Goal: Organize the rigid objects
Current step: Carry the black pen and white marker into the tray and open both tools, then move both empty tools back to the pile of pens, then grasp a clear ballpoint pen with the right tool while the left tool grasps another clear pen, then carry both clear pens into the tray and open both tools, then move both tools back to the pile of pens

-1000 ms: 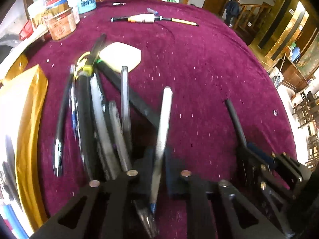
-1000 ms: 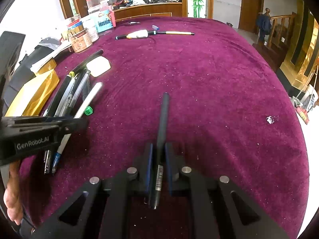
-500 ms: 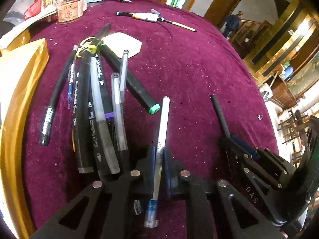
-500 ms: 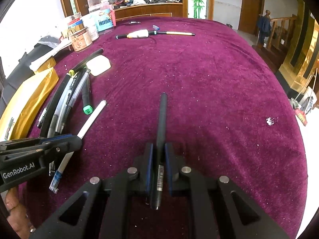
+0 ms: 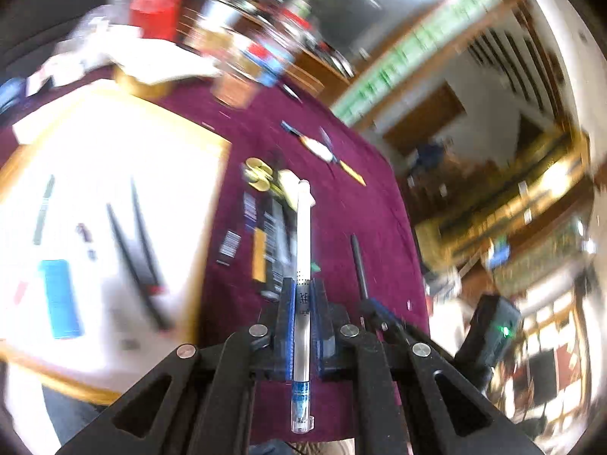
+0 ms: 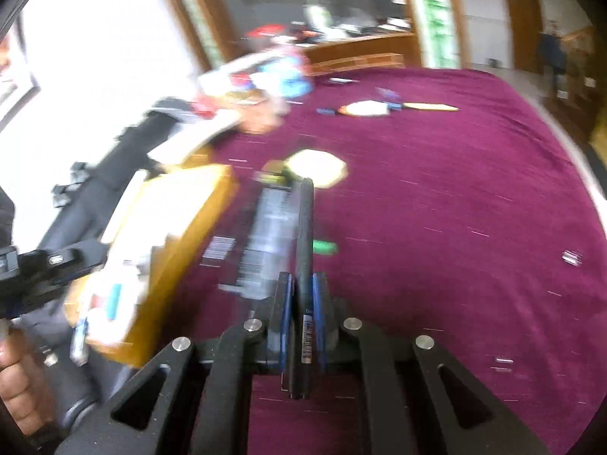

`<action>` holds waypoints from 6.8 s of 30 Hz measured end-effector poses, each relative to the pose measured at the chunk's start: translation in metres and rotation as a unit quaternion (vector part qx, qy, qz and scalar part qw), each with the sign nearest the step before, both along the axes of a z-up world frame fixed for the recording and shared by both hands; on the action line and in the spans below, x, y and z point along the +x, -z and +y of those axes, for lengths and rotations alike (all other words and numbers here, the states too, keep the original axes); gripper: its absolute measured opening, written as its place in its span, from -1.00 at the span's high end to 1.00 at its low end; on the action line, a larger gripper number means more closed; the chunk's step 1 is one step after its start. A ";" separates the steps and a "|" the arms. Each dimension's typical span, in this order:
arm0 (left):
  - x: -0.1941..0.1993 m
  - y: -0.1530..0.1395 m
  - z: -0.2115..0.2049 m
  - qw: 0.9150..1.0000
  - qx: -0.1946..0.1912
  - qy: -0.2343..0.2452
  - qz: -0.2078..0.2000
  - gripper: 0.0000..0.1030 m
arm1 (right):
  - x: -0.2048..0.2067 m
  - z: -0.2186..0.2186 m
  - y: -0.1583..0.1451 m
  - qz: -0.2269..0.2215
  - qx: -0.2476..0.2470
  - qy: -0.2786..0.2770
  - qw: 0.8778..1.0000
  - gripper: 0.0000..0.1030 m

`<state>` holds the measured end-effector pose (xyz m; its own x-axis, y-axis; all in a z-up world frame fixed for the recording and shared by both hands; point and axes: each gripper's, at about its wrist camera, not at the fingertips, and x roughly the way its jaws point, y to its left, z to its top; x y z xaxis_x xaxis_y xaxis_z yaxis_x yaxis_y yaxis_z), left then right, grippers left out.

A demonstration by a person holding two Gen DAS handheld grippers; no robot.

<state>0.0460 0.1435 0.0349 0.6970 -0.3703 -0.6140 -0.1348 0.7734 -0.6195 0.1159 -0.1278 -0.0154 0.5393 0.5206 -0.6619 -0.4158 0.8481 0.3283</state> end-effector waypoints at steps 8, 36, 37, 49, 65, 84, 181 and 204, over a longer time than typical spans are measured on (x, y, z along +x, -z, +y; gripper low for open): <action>-0.008 -0.003 0.099 0.994 -0.002 -0.113 0.013 0.88 | 0.011 0.110 -0.020 0.019 0.028 -0.125 0.992 0.79; 0.082 0.101 0.171 0.977 0.066 -0.122 0.165 0.56 | 0.071 0.264 0.052 0.009 -0.196 -0.147 0.969 0.79; 0.081 0.099 0.169 0.979 0.058 -0.116 0.158 0.37 | 0.070 0.265 0.052 0.006 -0.200 -0.150 0.968 0.76; 0.016 0.031 0.079 0.992 0.097 -0.084 0.002 -0.20 | 0.039 0.164 0.003 0.014 -0.043 -0.141 0.989 0.33; 0.003 0.042 -0.038 0.991 0.130 0.007 0.035 -0.19 | 0.091 0.025 0.042 0.088 -0.066 -0.020 0.994 0.34; -0.007 0.043 -0.071 0.986 0.157 0.032 0.041 -0.19 | 0.082 0.035 0.066 0.147 -0.005 -0.059 0.987 0.79; 0.120 0.089 0.160 0.978 0.068 -0.127 0.153 0.86 | 0.124 0.252 0.049 0.080 -0.109 -0.132 0.982 0.84; 0.017 0.031 0.044 0.996 0.073 -0.042 0.017 -0.21 | 0.068 0.102 -0.006 0.056 0.017 -0.124 0.991 0.35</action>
<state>0.0630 0.1873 0.0042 0.6991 -0.2161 -0.6816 -0.2227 0.8400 -0.4947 0.1835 -0.0254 -0.0092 0.3160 0.6512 -0.6900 -0.5684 0.7122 0.4119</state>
